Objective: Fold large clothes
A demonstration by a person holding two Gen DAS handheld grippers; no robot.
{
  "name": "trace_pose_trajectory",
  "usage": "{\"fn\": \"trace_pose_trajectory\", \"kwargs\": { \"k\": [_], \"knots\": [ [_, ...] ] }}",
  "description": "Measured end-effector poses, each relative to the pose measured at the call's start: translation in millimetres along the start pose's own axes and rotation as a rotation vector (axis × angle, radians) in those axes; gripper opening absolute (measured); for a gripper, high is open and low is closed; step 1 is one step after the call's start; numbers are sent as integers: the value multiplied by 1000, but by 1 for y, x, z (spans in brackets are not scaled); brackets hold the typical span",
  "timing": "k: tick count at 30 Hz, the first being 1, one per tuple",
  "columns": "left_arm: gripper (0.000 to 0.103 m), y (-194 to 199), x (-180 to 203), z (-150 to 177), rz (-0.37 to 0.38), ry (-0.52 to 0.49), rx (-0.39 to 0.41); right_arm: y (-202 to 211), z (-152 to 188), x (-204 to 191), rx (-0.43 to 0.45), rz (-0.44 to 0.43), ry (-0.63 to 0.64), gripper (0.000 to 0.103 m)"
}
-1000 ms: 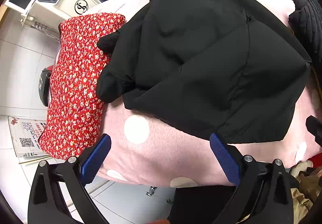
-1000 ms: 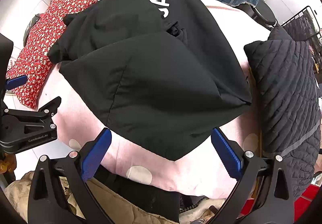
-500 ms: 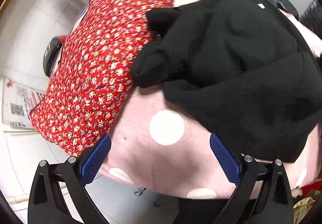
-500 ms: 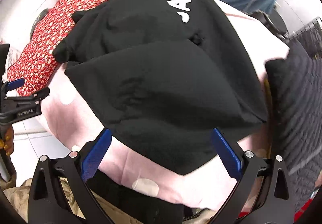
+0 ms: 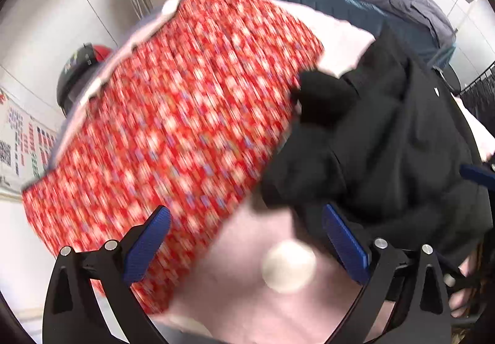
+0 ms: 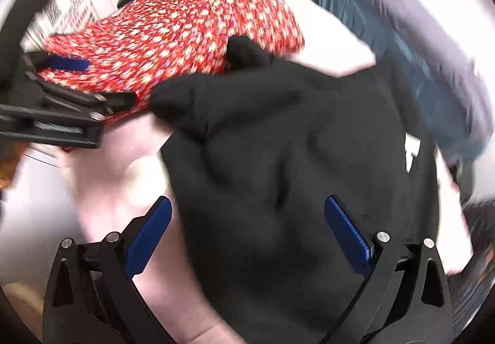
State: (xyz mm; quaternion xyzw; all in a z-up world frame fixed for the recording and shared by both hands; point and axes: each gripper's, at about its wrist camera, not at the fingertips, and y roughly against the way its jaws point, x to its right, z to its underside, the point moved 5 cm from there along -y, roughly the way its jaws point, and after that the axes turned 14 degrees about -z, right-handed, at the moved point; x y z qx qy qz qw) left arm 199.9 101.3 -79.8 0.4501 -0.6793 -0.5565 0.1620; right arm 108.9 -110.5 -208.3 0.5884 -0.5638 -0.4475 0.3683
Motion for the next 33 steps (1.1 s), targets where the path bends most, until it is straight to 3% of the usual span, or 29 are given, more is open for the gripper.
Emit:
{"fn": "trace_pose_trajectory", "kwargs": {
  "k": [2,7,10,12,13,14,15,18,23,26,29,31,32,33],
  "knots": [
    [95,0,-5,-16,16,2,33,-15,-19,25,-19,145,-41,97],
    [95,0,13,-69,147,-49,109,-18,-46,116,33,182,-460,97],
    [95,-7,41,-105,229,-92,115,-21,-60,152,113,105,-649,97],
    [95,-17,59,-124,251,-114,102,-45,-63,162,55,33,-705,96],
    [95,-20,67,-131,271,-125,92,-65,-58,162,-36,16,-700,91],
    [95,-24,74,-136,279,-135,77,-72,-52,160,-68,20,-687,71],
    [95,-30,82,-141,277,-147,61,-72,-47,158,-63,34,-673,53],
    [95,-42,103,-148,318,-192,35,-45,-24,146,23,29,-594,15],
    [95,-66,151,-153,393,-291,-46,8,50,137,61,13,-668,10],
    [96,-85,186,-151,463,-350,-146,38,91,127,80,12,-731,10],
    [93,-103,217,-143,445,-429,-225,65,115,108,98,49,-750,10],
    [70,-103,236,-131,485,-482,-260,78,131,107,114,50,-782,10],
    [69,-99,242,-128,483,-492,-240,85,135,107,121,56,-792,9],
    [59,-95,245,-125,488,-498,-225,92,138,105,131,64,-795,9]
  ]
}}
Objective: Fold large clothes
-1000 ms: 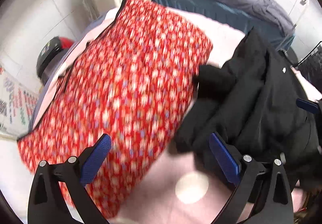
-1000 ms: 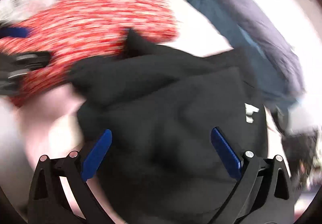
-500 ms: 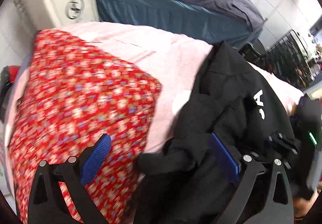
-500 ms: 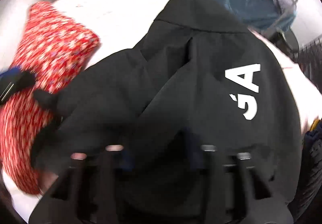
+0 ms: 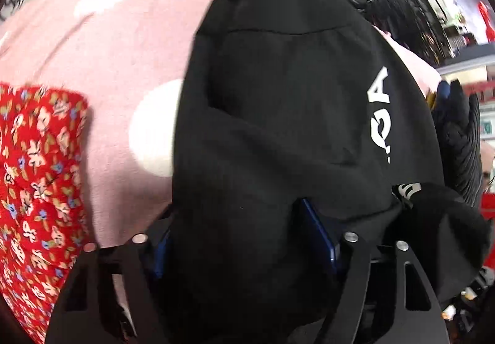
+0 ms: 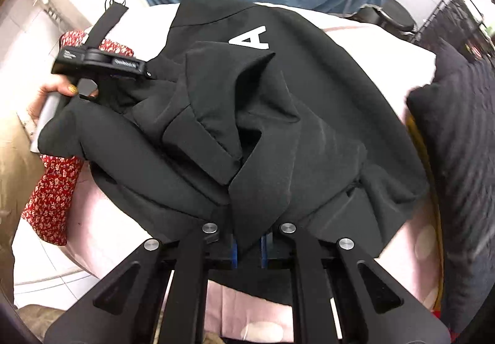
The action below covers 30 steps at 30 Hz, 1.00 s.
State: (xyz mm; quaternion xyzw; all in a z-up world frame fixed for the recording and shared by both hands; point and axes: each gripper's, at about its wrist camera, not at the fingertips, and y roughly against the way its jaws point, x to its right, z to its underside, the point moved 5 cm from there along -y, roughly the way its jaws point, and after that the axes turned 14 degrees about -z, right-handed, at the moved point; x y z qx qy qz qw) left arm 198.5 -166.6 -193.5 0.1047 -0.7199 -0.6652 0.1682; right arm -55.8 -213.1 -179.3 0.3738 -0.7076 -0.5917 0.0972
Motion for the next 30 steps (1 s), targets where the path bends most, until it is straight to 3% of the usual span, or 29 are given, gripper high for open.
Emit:
{"fn": "trace_pose_trajectory", "kwargs": {
  "k": [2,4,6,8,14,20,26,30],
  "knots": [
    [39,3,7,7,28,7,10,12,-2,3,34,-7,-8,9],
    [11,11,0,15,76,95,20,28,-4,10,76,-17,-19,9],
    [5,36,-4,27,187,173,68,54,-8,15,137,-37,-27,8],
    [4,66,-3,37,221,185,136,80,-13,23,189,-47,-33,8],
    [3,194,38,75,178,131,403,176,-26,37,385,-157,6,7],
    [3,370,68,130,132,111,744,310,-17,25,639,-381,171,7],
    [3,553,118,214,30,59,1175,437,20,-1,887,-629,442,6],
    [3,631,134,272,13,82,1369,513,50,6,1056,-800,533,6]
  ]
}}
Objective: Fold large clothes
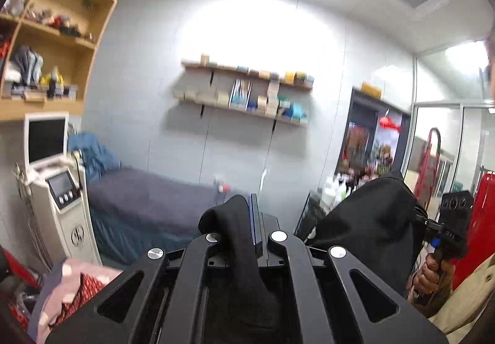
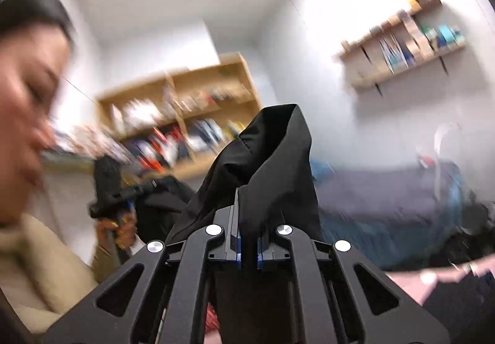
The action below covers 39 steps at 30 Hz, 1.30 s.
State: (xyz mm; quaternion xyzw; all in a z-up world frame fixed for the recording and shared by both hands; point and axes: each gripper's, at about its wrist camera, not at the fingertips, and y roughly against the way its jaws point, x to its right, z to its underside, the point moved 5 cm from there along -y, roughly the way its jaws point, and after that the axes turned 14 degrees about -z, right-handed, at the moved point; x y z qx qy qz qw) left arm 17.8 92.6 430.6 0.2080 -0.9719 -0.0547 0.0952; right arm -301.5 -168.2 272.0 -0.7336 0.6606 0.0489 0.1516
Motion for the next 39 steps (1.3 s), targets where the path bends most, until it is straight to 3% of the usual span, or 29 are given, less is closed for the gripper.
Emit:
{"fn": "trace_pose_trajectory", "kwargs": {
  "k": [2,5,8,10,15,17,20,21,22,24,25,26,27,30,34,36,39],
  "knots": [
    [3,28,9,-16,-12,-18,82,22,-23,-14,77,-70,30,6],
    [3,66,23,-40,4,-21,137,46,-43,-30,144,-178,51,6],
    [3,74,21,-44,12,5,124,56,-50,-33,187,-262,20,6],
    [3,55,6,-34,-12,15,84,57,-54,-19,206,-285,-30,6],
    [3,-44,-49,23,-105,72,-135,1,-16,47,73,-111,-147,6],
    [3,-94,-61,49,-125,94,-230,-32,10,84,-20,-1,-183,6],
    [9,-185,-93,107,-214,169,-370,-70,60,154,-133,187,-251,6],
    [22,-205,-103,119,-251,173,-396,-73,78,184,-147,264,-293,6],
    [48,-226,-115,135,-297,183,-419,-79,94,217,-162,332,-360,7],
    [87,-266,-138,174,-389,188,-482,-83,137,286,-207,515,-499,26],
    [88,-280,-148,194,-419,209,-524,-79,165,319,-239,614,-586,35],
    [88,-292,-159,218,-437,221,-555,-77,183,337,-269,661,-645,58],
    [91,-299,-164,234,-453,205,-588,-74,206,355,-306,710,-714,66],
    [91,-312,-184,287,-517,132,-713,-66,264,371,-394,798,-810,66],
    [93,-300,-206,331,-565,69,-791,-71,314,358,-538,815,-836,70],
    [95,-287,-222,347,-586,89,-822,-73,332,351,-597,813,-839,76],
    [96,-260,-242,371,-647,115,-864,-74,364,345,-714,831,-783,77]
  ]
}}
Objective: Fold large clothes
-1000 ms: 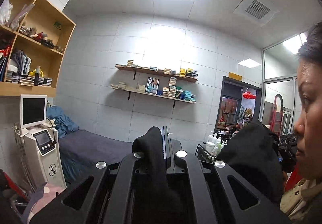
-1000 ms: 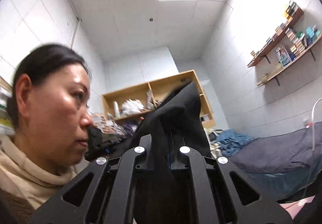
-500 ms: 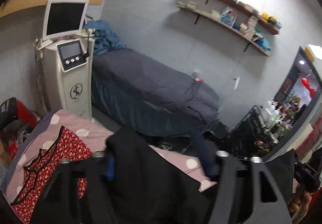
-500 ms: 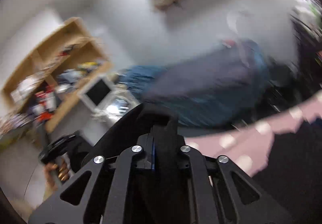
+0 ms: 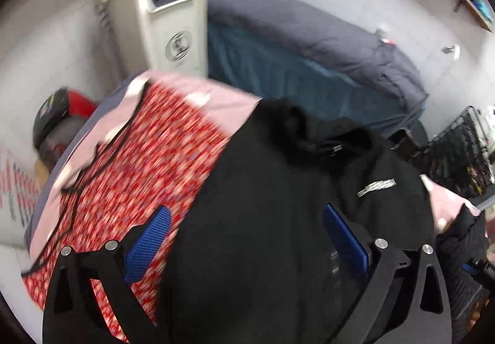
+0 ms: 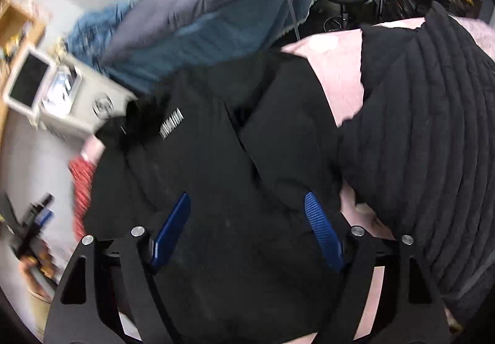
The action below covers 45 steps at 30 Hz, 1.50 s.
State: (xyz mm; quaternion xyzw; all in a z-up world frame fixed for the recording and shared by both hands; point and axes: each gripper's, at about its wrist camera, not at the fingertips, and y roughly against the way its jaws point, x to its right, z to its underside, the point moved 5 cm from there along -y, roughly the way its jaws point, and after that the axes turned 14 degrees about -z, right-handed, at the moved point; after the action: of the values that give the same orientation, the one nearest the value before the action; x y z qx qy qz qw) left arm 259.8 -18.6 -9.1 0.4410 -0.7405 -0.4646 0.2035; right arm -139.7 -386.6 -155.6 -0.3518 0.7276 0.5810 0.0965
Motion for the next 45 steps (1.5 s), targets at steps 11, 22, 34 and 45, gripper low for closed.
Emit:
{"fn": "trace_pose_trajectory", "kwargs": {
  "k": [11,22,34,45],
  "knots": [
    [96,-38,-69,148,-125,56,-242,-41,71,43,-177,182,112,77],
    [96,10,-29,230,-59,-42,-170,-49,106,67,-242,206,94,78],
    [77,-45,58,299,-92,-445,-324,-59,140,45,-329,166,166,78],
    [6,7,-49,188,-182,-145,-212,-58,145,53,-330,147,105,78]
  ]
}}
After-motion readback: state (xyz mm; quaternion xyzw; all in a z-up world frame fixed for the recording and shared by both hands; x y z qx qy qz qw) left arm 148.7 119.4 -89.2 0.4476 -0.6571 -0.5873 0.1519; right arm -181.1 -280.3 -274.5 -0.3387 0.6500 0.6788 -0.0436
